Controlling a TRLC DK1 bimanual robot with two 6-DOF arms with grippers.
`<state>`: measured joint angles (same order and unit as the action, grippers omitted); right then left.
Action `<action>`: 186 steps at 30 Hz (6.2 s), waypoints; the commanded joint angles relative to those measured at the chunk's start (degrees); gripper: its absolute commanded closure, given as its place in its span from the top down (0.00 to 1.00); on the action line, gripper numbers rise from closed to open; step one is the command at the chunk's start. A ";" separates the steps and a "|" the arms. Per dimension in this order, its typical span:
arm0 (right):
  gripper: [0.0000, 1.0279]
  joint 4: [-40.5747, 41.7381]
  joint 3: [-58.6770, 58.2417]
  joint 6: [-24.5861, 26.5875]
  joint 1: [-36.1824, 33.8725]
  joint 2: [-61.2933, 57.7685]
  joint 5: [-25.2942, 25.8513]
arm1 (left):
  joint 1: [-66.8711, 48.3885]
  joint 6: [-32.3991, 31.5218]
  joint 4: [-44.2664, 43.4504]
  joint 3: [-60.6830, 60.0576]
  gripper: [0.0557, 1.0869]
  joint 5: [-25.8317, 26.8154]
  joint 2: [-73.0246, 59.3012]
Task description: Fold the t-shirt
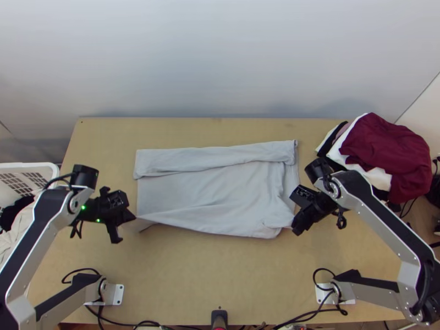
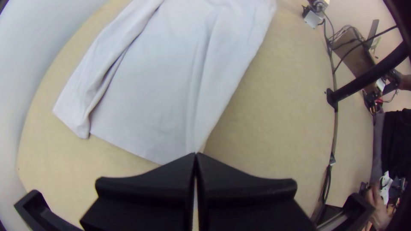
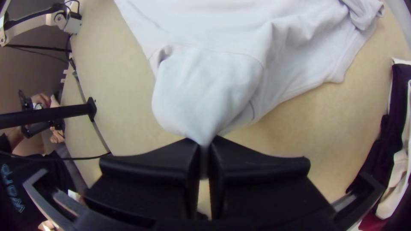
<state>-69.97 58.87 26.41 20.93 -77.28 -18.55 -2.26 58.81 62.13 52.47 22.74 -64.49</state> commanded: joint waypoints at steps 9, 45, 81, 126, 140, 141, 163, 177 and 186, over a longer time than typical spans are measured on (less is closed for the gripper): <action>0.03 -6.93 16.01 5.31 -5.46 -13.52 -3.78 | 3.05 -1.68 -2.27 16.88 0.04 2.04 -15.40; 0.03 -9.57 51.87 3.21 -13.63 -44.01 -5.89 | 2.17 -0.97 -2.27 47.55 0.04 0.99 -48.19; 0.03 -9.92 66.02 0.92 -17.15 -54.56 -6.24 | 4.28 -2.20 -3.51 47.20 0.04 0.90 -51.61; 0.89 -10.18 70.06 -3.04 -18.03 -49.73 0.35 | 9.91 -12.31 6.51 56.96 0.95 0.37 -51.70; 0.03 -5.00 64.61 -5.67 -10.73 -46.83 -9.23 | 6.22 -26.73 3.17 42.37 0.95 3.98 -45.20; 0.03 -3.94 63.91 -6.02 -10.64 -47.00 -9.76 | 6.31 -26.90 2.47 41.49 0.95 3.98 -44.93; 0.03 4.94 53.28 -5.85 -11.52 -53.86 -15.82 | 9.91 -33.49 -3.42 39.20 0.95 0.02 -46.17; 0.03 6.87 53.28 -5.85 -11.52 -56.14 -15.56 | 11.49 -36.13 -3.59 38.85 0.95 -2.97 -48.19; 0.03 7.13 53.10 -5.94 -11.52 -56.23 -15.47 | 11.23 -40.52 -4.03 37.80 0.92 1.34 -48.89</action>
<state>-63.11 112.09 20.58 9.32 -133.29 -34.13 8.97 21.32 58.54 90.98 21.47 -112.57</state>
